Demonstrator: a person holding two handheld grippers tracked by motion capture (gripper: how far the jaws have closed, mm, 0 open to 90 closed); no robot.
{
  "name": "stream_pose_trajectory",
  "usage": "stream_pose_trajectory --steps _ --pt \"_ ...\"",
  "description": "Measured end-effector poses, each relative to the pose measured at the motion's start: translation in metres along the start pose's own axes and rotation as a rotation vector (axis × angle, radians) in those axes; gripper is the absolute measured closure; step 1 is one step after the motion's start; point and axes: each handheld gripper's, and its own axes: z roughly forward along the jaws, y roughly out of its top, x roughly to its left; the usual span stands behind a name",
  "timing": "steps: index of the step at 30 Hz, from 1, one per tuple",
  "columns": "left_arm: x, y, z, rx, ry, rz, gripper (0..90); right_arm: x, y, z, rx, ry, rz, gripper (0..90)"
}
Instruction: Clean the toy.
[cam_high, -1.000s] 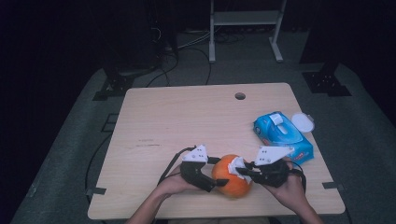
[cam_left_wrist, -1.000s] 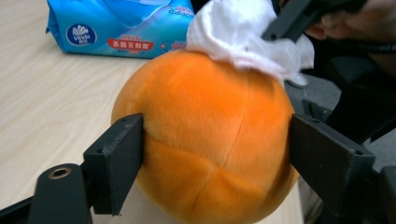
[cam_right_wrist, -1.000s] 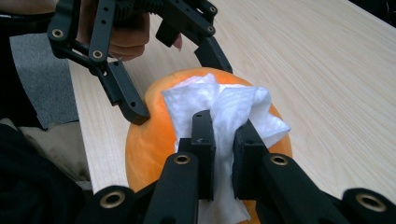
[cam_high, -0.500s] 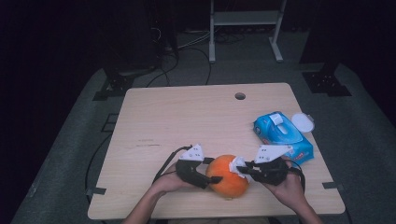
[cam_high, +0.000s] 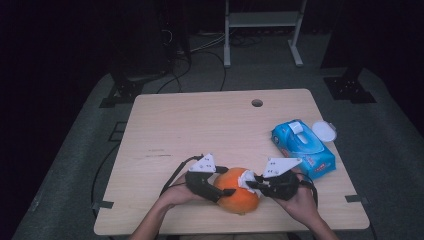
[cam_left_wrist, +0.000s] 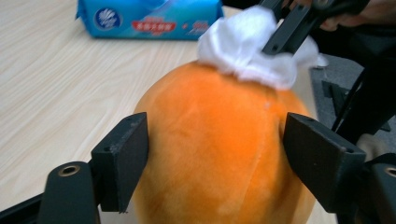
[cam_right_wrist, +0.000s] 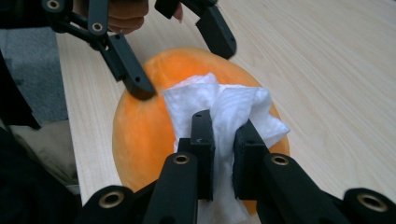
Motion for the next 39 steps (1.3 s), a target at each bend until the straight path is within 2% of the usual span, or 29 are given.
stream_pose_trajectory --steps 2,6,9,11,14,17,19,22,25,27,28,30,32,34,35,37,39 --pt "0.005 -0.005 -0.002 0.018 0.008 -0.018 23.8 -0.005 -0.004 -0.001 0.011 -0.012 0.010 80.3" --pt "0.015 -0.015 -0.008 0.029 -0.015 -0.070 24.0 -0.017 -0.017 -0.001 0.042 -0.009 0.063 80.3" --pt "0.015 -0.015 -0.009 0.027 -0.019 -0.074 23.6 -0.021 -0.022 0.000 0.045 0.006 0.088 80.2" --pt "0.013 -0.011 -0.008 0.006 -0.016 -0.067 19.0 -0.020 -0.021 0.001 0.052 0.001 0.084 80.2" --pt "0.007 -0.006 -0.005 -0.034 -0.005 -0.026 16.2 -0.022 -0.023 0.003 0.063 -0.008 0.093 80.1" --pt "0.006 -0.006 -0.004 -0.016 -0.009 -0.008 23.5 -0.027 -0.027 0.003 0.061 0.008 0.126 80.2" --pt "0.009 -0.009 -0.005 -0.003 -0.005 -0.039 25.4 -0.030 -0.030 0.004 0.060 0.016 0.142 80.2" --pt "0.009 -0.012 -0.006 -0.003 -0.027 -0.042 25.9 -0.030 -0.028 0.003 0.055 0.012 0.138 80.2" --pt "0.002 -0.007 -0.001 -0.002 -0.044 -0.010 25.9 -0.024 -0.015 -0.002 -0.011 0.033 0.121 80.3" --pt "-0.003 -0.003 0.000 0.011 -0.051 0.017 25.4 -0.019 -0.009 -0.002 -0.025 0.042 0.095 80.3" --pt "-0.003 -0.002 -0.001 0.015 -0.052 0.021 23.7 -0.017 -0.007 0.000 -0.014 0.042 0.079 80.3" --pt "-0.002 0.000 -0.004 0.003 -0.058 0.005 18.2 -0.013 -0.008 0.003 0.000 0.059 0.068 80.3" --pt "0.000 0.002 -0.005 0.003 -0.040 -0.033 12.1 -0.011 -0.010 0.004 0.004 0.089 0.060 80.2" --pt "0.001 -0.001 0.002 0.065 -0.033 -0.064 8.8 -0.007 -0.009 0.003 0.003 0.091 0.050 80.1" --pt "0.002 -0.003 0.006 0.094 -0.045 -0.080 7.5 -0.006 -0.009 0.002 0.003 0.092 0.044 80.0" --pt "0.002 -0.005 0.010 0.106 -0.062 -0.091 10.7 -0.004 -0.009 0.003 0.006 0.093 0.040 80.0" --pt "0.001 -0.002 0.006 0.091 -0.049 -0.080 26.3 -0.004 -0.008 0.002 0.011 0.076 0.036 80.0"
